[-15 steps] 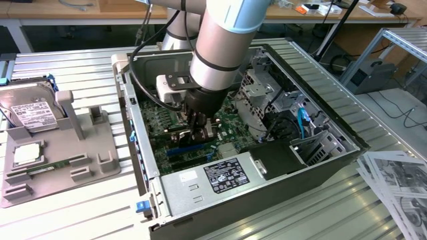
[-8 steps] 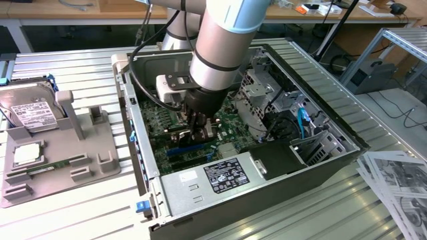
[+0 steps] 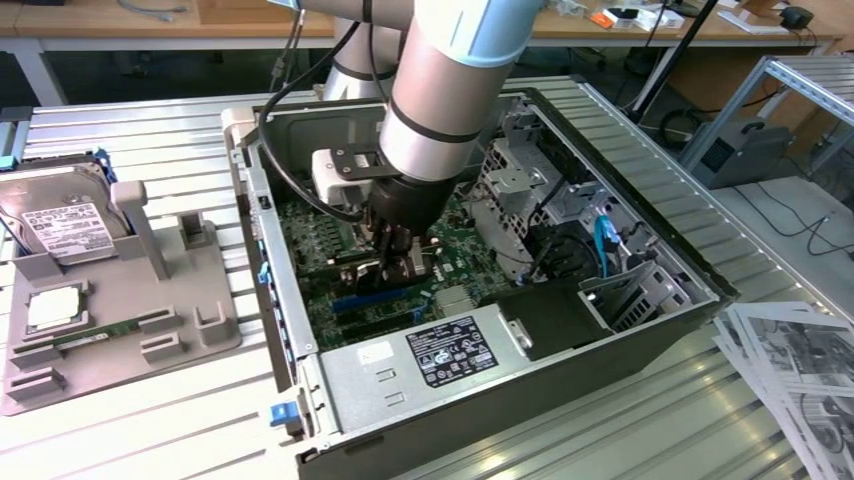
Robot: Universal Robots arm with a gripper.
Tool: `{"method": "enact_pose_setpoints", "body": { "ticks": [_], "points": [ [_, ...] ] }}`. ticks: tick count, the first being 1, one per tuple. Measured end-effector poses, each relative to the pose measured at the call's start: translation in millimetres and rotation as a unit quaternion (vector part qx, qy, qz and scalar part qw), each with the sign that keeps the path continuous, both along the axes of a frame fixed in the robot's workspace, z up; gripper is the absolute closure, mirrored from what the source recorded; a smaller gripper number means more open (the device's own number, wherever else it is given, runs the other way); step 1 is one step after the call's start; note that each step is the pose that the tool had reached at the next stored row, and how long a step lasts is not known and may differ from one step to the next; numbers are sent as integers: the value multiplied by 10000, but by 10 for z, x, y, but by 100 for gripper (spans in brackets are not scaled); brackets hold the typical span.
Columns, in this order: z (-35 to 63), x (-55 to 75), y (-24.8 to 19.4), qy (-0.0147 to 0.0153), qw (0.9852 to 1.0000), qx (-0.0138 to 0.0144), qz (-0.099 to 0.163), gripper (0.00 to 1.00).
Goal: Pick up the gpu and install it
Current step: 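Insert the gpu into the slot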
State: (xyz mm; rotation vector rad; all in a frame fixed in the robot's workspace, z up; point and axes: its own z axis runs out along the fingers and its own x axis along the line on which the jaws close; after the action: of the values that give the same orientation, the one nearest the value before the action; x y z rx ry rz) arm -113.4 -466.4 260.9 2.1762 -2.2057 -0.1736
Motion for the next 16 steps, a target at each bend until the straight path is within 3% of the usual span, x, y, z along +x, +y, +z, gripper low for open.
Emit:
{"method": "enact_pose_setpoints", "body": {
  "ticks": [16],
  "points": [
    [-50, 0, 0, 0, 10000, 1, 0, 73]
  ]
}}
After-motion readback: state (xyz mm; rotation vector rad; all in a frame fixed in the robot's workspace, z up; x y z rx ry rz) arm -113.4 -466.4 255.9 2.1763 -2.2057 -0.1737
